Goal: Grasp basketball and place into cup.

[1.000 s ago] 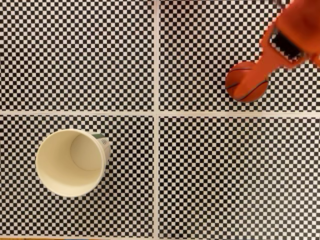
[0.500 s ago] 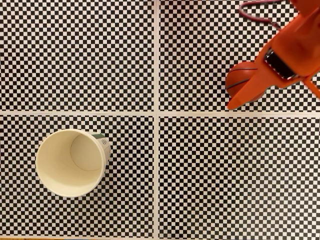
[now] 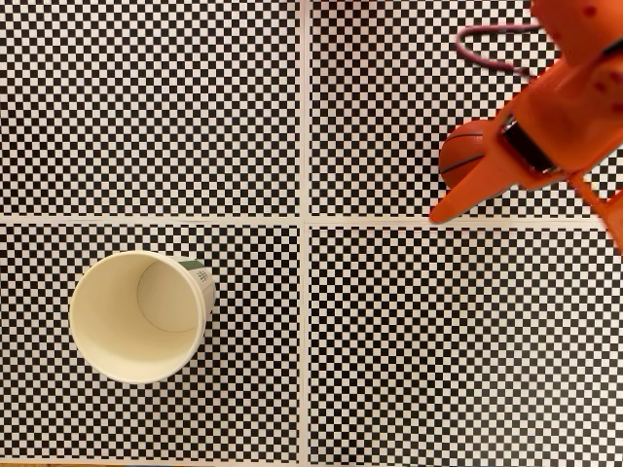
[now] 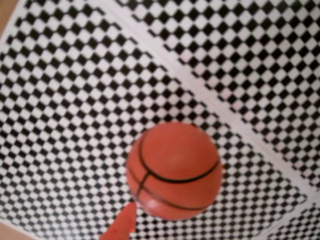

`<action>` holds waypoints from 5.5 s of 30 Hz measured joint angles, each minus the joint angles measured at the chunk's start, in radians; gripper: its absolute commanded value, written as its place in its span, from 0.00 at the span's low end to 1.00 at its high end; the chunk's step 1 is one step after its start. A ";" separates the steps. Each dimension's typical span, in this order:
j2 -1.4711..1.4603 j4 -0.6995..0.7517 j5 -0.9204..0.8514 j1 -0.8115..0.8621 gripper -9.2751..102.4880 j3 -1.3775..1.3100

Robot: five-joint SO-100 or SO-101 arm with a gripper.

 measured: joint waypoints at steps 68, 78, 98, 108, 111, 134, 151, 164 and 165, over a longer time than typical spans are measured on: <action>0.015 -0.206 0.071 -0.066 0.66 0.242; 0.017 -0.307 0.071 -0.066 0.61 0.339; 0.034 -0.324 0.176 -0.064 0.28 0.376; 0.095 -0.322 0.213 -0.061 0.29 0.380; 0.158 -0.319 0.221 -0.029 0.30 0.382; 0.652 -0.114 0.049 0.336 0.27 0.368; 0.652 -0.106 -0.008 0.638 0.26 0.172; 0.416 -0.115 -0.014 0.810 0.25 -0.055; 0.394 -0.115 -0.014 0.821 0.25 -0.075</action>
